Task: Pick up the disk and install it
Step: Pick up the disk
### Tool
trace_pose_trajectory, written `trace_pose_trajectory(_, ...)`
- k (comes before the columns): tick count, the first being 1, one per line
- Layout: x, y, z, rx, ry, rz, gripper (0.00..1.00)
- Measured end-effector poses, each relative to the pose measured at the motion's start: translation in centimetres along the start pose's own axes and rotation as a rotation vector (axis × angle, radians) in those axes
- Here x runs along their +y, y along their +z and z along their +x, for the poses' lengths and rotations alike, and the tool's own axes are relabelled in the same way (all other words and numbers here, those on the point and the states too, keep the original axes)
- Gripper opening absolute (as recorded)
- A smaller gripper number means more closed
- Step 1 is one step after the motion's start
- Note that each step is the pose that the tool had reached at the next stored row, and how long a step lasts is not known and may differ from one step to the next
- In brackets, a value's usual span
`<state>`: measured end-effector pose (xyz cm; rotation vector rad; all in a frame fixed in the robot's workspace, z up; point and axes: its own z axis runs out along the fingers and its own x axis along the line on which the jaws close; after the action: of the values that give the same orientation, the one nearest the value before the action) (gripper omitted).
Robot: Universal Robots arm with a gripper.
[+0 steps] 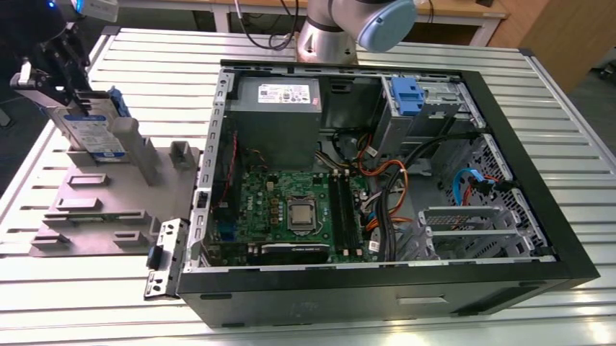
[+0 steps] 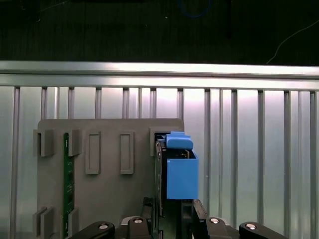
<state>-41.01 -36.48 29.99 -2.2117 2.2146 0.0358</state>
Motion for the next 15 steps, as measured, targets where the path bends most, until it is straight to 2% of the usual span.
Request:
trace_pose_trajectory(8,-0.01,0.12,-0.02,0.0006,0.0,0.0002,0.42)
trace_pose_trajectory(12,-0.04,0.13,-0.2,0.0066,0.0,-0.0007,0.42)
trace_pose_trajectory(15,-0.04,0.13,-0.2,0.0067,0.0,-0.0008,0.42)
